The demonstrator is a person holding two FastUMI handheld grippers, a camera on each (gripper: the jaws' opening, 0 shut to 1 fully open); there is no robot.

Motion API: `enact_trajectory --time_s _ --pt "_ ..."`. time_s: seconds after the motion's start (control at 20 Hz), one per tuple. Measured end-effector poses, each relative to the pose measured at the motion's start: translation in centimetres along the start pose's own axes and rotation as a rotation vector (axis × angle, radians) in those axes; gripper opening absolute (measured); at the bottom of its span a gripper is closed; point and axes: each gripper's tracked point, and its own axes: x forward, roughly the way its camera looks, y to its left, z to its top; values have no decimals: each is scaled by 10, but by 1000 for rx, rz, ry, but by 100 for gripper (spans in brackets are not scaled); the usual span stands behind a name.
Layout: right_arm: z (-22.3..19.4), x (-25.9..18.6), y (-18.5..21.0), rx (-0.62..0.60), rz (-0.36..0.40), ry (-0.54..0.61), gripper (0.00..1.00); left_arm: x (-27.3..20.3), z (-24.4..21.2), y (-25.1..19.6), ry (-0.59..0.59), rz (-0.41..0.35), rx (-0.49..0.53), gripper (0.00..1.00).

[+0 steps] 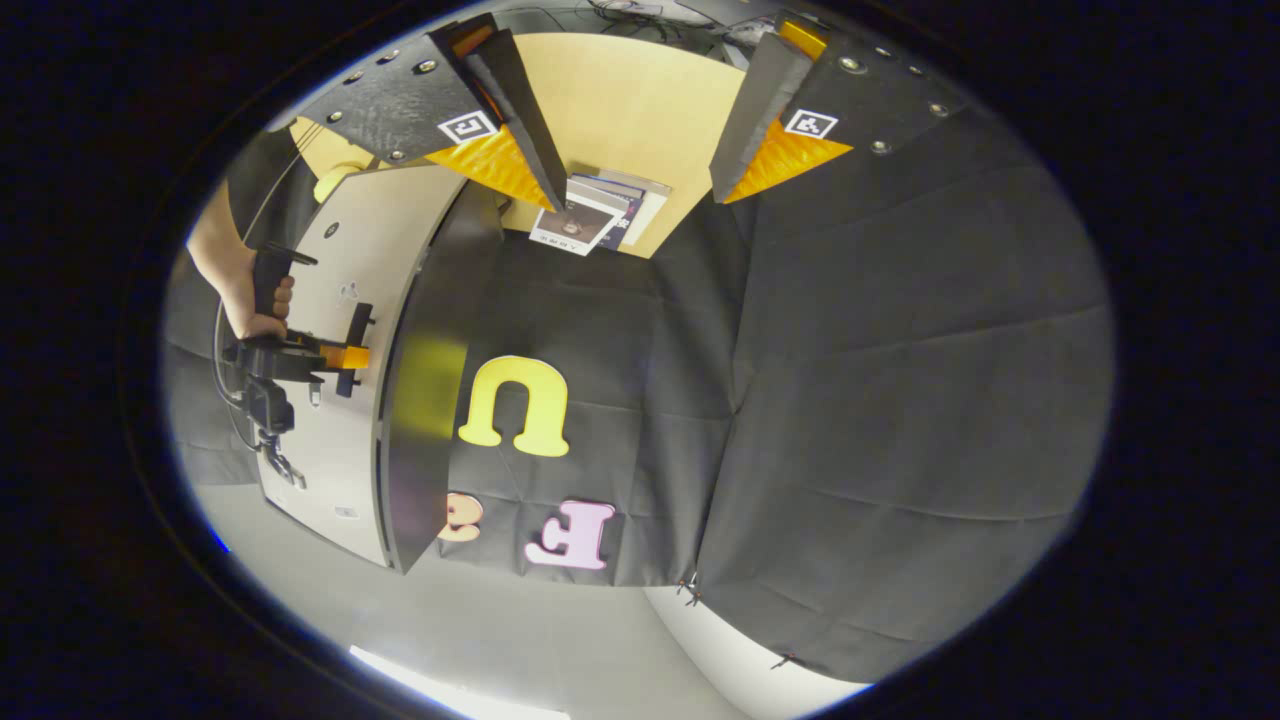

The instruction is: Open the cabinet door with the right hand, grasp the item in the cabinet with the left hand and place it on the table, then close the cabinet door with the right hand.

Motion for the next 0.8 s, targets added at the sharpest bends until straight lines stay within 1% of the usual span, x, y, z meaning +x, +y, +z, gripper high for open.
enact_trajectory --time_s 0.1,0.15,0.5,0.8 --pt "-2 -11 1 10 24 4 13 -4 -1 -7 0 -6 8 87" --pt "-3 -15 1 13 37 7 14 -7 -1 -12 0 -11 12 87" --pt "-7 -54 -5 10 100 9 14 -23 -2 -46 1 -43 66 87" --pt "-12 -87 -14 -1 154 12 14 -20 -6 -85 9 -111 67 88"
